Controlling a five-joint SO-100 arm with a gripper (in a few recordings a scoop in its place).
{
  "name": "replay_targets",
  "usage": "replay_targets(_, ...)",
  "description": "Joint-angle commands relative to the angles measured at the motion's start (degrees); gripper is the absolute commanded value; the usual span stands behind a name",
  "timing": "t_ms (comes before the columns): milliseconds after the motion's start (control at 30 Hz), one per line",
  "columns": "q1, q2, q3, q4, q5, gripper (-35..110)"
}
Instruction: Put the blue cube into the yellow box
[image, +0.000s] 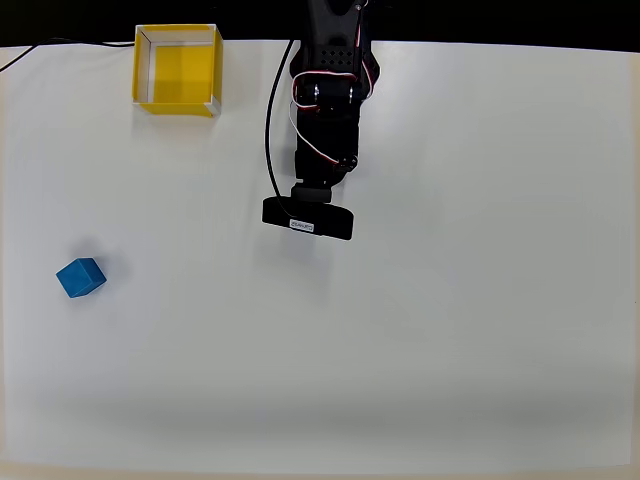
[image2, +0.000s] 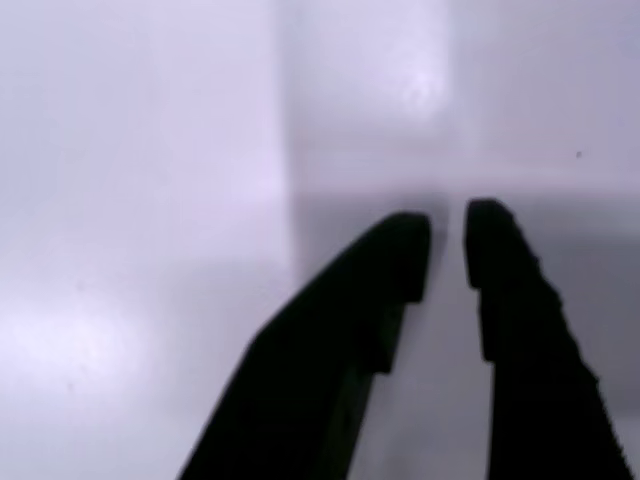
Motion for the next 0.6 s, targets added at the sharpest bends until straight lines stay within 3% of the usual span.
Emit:
replay_targets(0,2.5,-5.8,-3.4,-10.5,-0.9,0)
replay_targets(100,5.9,-18.0,-17.1,-17.9,-0.4,4)
replay_targets(233,16.0,-35.4,-34.9,-24.8,2.2,25)
replay_targets(433,33.7,-57.1,-45.8,-42.1,1.1,44)
replay_targets(567,42.5,-72.5,-59.2,-43.6,1.5,53)
